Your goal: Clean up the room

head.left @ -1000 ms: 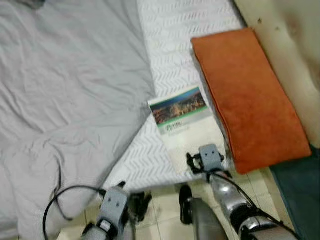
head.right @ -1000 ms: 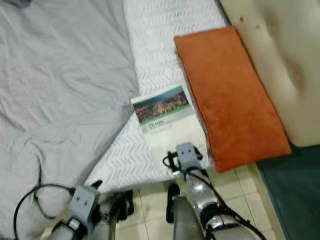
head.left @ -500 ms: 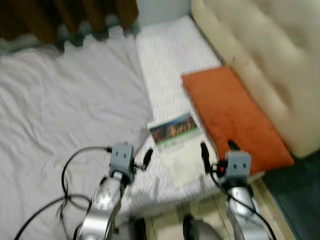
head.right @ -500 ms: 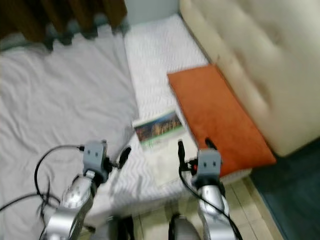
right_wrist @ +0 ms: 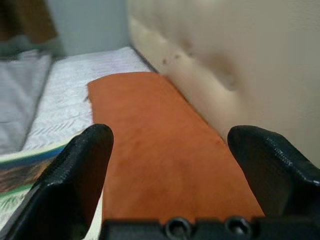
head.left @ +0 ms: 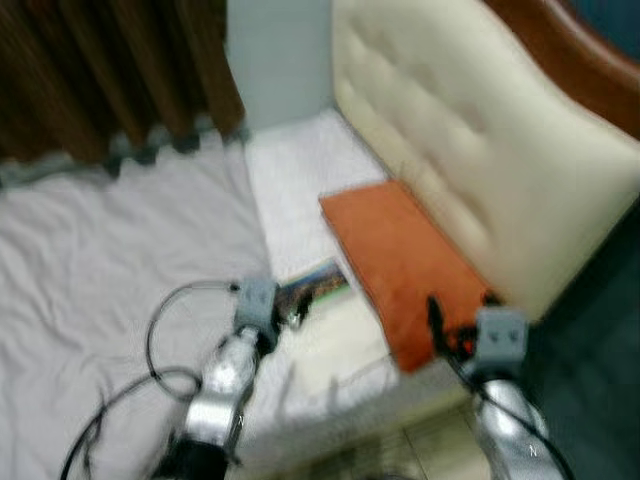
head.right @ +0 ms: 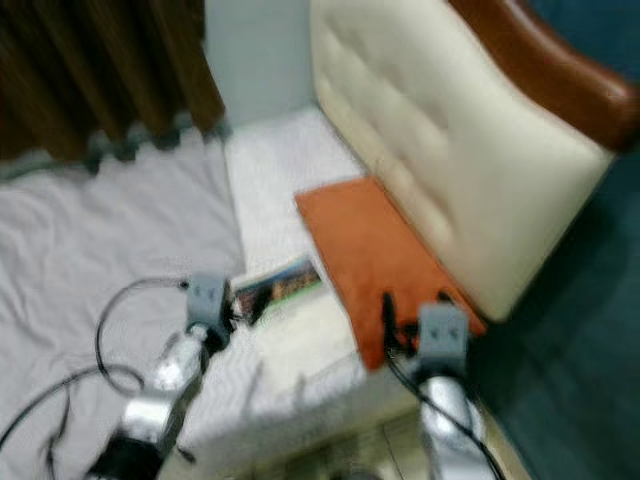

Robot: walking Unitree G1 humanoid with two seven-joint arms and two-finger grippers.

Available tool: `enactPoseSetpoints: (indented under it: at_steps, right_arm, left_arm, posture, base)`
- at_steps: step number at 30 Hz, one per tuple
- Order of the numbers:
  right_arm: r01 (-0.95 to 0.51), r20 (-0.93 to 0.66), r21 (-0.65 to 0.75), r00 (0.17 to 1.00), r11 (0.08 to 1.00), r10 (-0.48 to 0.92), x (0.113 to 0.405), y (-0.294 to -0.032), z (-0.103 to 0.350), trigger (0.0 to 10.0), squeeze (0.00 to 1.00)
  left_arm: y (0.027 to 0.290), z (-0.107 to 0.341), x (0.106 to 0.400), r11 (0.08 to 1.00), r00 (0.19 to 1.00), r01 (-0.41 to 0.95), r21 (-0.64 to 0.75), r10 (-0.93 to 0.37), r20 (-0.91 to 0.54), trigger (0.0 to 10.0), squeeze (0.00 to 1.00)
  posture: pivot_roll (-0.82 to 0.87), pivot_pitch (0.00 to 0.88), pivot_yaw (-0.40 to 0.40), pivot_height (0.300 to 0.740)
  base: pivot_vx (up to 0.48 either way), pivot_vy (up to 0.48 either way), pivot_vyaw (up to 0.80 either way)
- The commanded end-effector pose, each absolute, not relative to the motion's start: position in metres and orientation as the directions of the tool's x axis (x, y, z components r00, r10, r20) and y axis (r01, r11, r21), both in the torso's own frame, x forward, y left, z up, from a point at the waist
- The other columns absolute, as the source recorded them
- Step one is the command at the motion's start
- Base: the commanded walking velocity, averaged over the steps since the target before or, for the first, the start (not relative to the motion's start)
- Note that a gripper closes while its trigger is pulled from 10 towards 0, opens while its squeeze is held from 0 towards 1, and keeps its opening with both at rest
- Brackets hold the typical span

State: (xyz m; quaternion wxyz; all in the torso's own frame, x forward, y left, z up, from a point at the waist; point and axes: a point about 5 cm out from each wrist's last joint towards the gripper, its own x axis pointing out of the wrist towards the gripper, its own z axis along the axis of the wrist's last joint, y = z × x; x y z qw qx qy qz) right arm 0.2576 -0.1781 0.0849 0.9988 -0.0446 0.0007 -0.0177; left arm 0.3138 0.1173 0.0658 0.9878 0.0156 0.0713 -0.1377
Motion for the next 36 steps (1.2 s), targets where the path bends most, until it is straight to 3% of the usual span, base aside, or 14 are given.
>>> enactPoseSetpoints:
  at_steps: [1, 8, 18, 25, 27, 30, 33, 35, 36]
  right_arm:
    - [0.028, 0.014, -0.102, 1.0, 0.994, -0.026, 0.259, -0.177, 0.091, 10.0, 0.0]
    - [-0.047, -0.011, -0.097, 0.999, 0.994, 0.046, 0.259, -0.169, 0.088, 10.0, 0.0]
    - [-0.078, -0.08, -0.131, 0.994, 0.988, 0.068, 0.259, -0.167, 0.078, 10.0, 0.0]
    - [-0.14, -0.11, -0.134, 0.986, 0.981, 0.126, 0.253, -0.165, 0.073, 10.0, 0.0]
    - [-0.169, -0.161, -0.15, 0.976, 0.974, 0.145, 0.242, -0.175, 0.067, 10.0, 0.0]
    - [-0.202, -0.209, -0.162, 0.964, 0.966, 0.166, 0.233, -0.183, 0.061, 10.0, 0.0]
    - [-0.253, -0.245, -0.152, 0.946, 0.955, 0.212, 0.222, -0.175, 0.056, 10.0, 0.0]
    - [-0.329, -0.3, -0.148, 0.913, 0.933, 0.275, 0.201, -0.168, 0.054, 10.0, 0.0]
    - [-0.359, -0.317, -0.163, 0.901, 0.919, 0.296, 0.183, -0.168, 0.059, 10.0, 0.0]
  left_arm:
    - [0.122, 0.062, 0.314, 0.966, 0.955, 0.256, 0.027, -0.248, -0.159, 10.0, 0.0]
    - [0.118, 0.068, 0.315, 0.967, 0.965, 0.25, 0.058, -0.243, -0.103, 10.0, 0.0]
    - [0.107, 0.065, 0.318, 0.956, 0.95, 0.294, 0.005, -0.291, -0.117, 10.0, 0.0]
    - [0.102, 0.064, 0.319, 0.959, 0.958, 0.256, -0.123, -0.269, -0.104, 10.0, 0.0]
    - [0.093, 0.06, 0.311, 0.961, 0.958, 0.261, -0.092, -0.269, -0.097, 10.0, 0.0]
    - [0.075, 0.055, 0.301, 0.952, 0.95, 0.291, -0.093, -0.299, -0.093, 10.0, 0.0]
    - [0.069, 0.052, 0.313, 0.94, 0.932, 0.307, -0.149, -0.328, -0.155, 10.0, 0.0]
    - [0.074, 0.055, 0.325, 0.946, 0.939, 0.252, -0.204, -0.29, -0.186, 10.0, 0.0]
    - [0.079, 0.056, 0.33, 0.954, 0.949, 0.188, -0.234, -0.239, -0.208, 10.0, 0.0]
  posture:
    - [-0.21, 0.061, 0.094, 0.74]
    - [-0.2, 0.055, 0.089, 0.74]
    - [-0.19, 0.056, 0.082, 0.74]
    - [-0.21, 0.074, 0.063, 0.74]
    - [-0.22, 0.113, -0.007, 0.74]
    - [-0.23, 0.14, -0.029, 0.74]
    - [-0.25, 0.182, -0.032, 0.74]
    - [-0.3, 0.259, -0.04, 0.74]
    - [-0.36, 0.348, -0.06, 0.74]
  base:
    - [0.0, -0.458, 0.0]
    - [0.0, 0.0, 0.0]
    - [0.48, 0.0, 0.3]
    - [0.48, 0.0, 0.3]
    - [0.0, 0.0, 0.0]
    - [0.089, 0.0, 0.0]
    - [0.47, 0.0, 0.0]
    - [0.48, 0.0, 0.0]
    - [0.0, 0.0, 0.0]
